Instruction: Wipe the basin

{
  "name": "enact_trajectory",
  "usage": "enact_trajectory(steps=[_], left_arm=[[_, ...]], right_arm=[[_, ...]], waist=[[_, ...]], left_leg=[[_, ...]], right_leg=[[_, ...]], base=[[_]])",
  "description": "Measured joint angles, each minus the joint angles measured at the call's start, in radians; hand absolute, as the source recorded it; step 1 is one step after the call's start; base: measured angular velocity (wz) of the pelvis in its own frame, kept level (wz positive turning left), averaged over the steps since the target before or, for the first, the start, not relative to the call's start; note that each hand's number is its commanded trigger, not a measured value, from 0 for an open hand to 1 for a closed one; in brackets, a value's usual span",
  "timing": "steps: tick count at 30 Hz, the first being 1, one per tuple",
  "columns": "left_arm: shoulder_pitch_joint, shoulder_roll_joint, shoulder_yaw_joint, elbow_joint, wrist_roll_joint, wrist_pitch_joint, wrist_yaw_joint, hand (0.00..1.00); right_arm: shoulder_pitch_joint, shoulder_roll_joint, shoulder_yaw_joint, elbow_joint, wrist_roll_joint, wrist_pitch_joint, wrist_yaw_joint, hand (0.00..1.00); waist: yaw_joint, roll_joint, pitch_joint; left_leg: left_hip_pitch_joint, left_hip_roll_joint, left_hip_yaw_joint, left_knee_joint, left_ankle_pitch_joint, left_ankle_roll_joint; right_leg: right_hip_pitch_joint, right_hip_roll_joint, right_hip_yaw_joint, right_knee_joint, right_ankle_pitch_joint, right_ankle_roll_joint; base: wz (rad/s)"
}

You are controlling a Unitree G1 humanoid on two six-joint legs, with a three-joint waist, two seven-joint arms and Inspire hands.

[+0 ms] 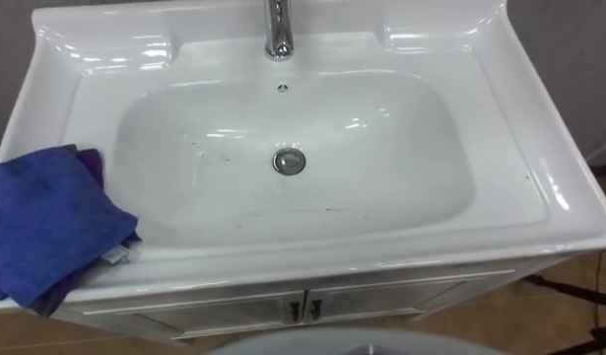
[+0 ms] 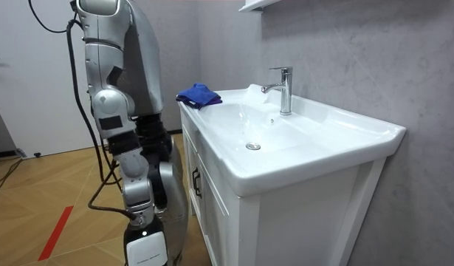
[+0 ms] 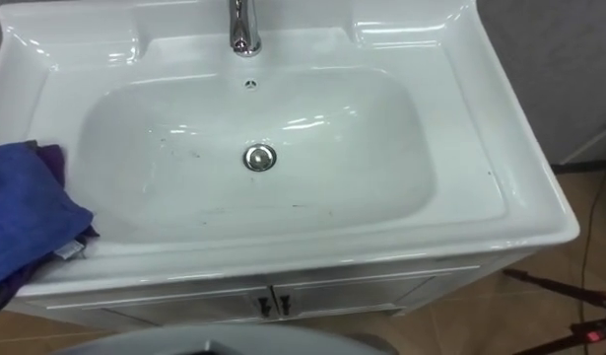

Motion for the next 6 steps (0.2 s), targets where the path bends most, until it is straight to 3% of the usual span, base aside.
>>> enact_trajectory(steps=[6], left_arm=[[0.0, 0.001, -0.012, 0.001, 0.001, 0.007, -0.037, 0.0]], right_arm=[[0.0, 0.002, 0.0, 0.005, 0.001, 0.016, 0.02, 0.0]], waist=[[-0.004, -0.001, -0.0002]], left_leg=[[0.003, 0.0, 0.001, 0.0, 0.0, 0.0]], right_leg=[[0.0, 0.0, 0.0, 0.004, 0.0, 0.0]], base=[[0.0]])
